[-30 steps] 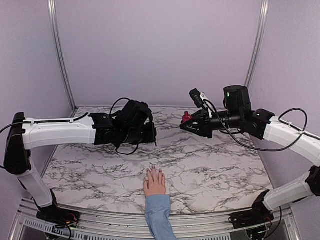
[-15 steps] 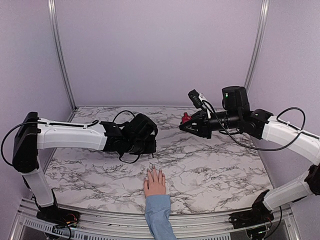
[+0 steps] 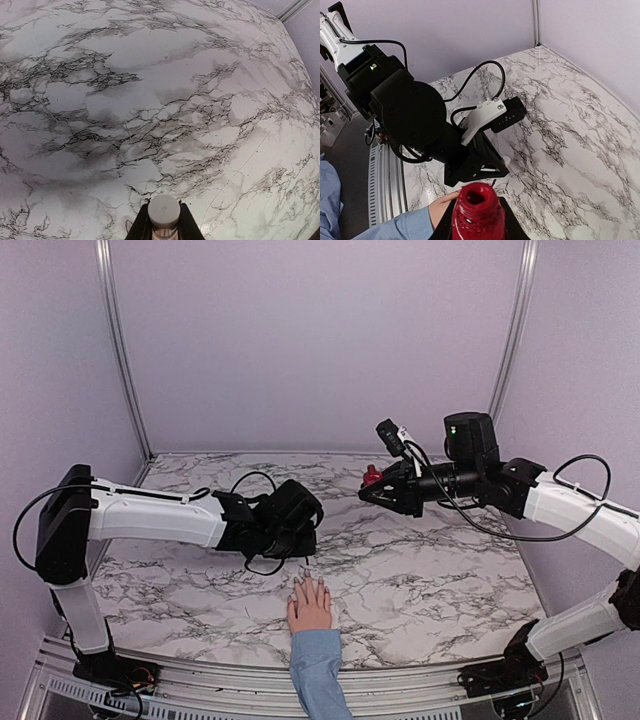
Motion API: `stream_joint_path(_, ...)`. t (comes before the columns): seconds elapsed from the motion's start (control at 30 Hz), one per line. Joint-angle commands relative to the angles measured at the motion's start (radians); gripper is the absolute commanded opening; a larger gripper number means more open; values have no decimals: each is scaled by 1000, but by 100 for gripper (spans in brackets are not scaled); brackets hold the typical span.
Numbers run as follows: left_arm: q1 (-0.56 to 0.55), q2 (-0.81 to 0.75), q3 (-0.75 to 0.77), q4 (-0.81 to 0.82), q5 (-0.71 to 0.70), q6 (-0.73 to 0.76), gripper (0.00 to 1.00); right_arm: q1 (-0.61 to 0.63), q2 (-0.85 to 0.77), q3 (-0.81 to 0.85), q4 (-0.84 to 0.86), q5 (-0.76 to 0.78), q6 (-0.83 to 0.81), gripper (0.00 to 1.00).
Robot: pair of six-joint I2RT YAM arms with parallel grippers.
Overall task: Paint the nails
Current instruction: Paint the nail with the hand.
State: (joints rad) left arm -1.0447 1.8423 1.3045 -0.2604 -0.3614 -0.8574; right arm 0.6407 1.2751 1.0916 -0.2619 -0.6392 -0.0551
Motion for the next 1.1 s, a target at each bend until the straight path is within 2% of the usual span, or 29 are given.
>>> stream_joint_path(0.0, -6, 28, 24, -31, -27, -17, 0, -10, 0, 27, 27, 10, -3, 0)
stream_joint_path(1.07, -8, 95, 61, -67, -18, -38, 0, -9, 5, 33, 20, 11, -6, 0)
